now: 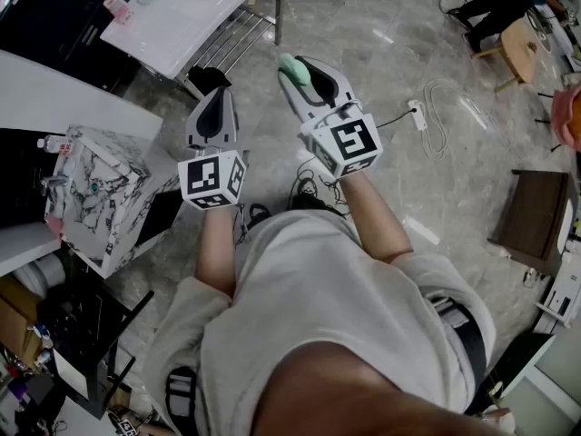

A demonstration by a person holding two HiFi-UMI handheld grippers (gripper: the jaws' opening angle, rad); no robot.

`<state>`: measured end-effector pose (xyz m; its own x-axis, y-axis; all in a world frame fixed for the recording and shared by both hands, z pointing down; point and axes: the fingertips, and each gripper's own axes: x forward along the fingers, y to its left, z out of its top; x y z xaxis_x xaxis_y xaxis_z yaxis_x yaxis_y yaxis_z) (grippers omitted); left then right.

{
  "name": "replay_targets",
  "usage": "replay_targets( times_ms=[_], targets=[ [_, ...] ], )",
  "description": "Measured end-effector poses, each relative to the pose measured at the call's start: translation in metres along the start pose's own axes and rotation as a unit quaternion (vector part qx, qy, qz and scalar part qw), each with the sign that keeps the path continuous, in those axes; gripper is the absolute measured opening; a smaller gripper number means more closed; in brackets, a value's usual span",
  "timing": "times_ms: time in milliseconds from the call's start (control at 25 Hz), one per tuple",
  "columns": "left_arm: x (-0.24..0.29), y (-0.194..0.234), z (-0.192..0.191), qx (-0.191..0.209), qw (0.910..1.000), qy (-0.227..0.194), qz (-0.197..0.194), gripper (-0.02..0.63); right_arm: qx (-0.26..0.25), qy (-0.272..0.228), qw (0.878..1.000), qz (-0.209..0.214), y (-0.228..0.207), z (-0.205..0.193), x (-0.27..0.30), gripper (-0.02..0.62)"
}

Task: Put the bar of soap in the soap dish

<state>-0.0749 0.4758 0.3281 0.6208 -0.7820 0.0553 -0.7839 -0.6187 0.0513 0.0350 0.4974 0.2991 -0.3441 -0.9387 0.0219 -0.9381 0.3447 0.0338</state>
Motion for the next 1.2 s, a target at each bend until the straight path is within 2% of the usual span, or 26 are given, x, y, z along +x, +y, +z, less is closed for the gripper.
replay_targets(
  times_ms=[160,360,440,640,880,1200],
  targets=[
    [0.019,-0.019,-0.002,0.002,1.0000,0.007,-0.003,0.017,0.007,0.000,1.000,0.010,-0.021,-0.002,-0.003,0.129],
    [0.046,-0.051,-0.022,0.006,0.9984,0.039,-0.041,0.018,0.016,-0.004,0.999,0.034,-0.048,-0.004,-0.009,0.129],
    [0.052,-0.055,-0.025,0.011,0.9988,0.039,-0.027,0.018,0.018,-0.009,0.999,0.042,-0.060,-0.005,-0.012,0.129],
    [0.064,-0.060,-0.024,0.017,0.9986,0.034,0.036,0.017,0.017,-0.019,0.998,0.055,-0.094,-0.008,-0.016,0.127],
    [0.087,-0.057,-0.025,0.009,0.9979,0.046,0.044,0.017,0.024,-0.015,0.997,0.065,-0.115,-0.016,0.002,0.127],
    [0.129,-0.023,-0.039,0.008,0.9978,0.054,0.037,0.017,0.022,-0.012,0.997,0.072,-0.124,-0.025,0.057,0.127]
  ],
)
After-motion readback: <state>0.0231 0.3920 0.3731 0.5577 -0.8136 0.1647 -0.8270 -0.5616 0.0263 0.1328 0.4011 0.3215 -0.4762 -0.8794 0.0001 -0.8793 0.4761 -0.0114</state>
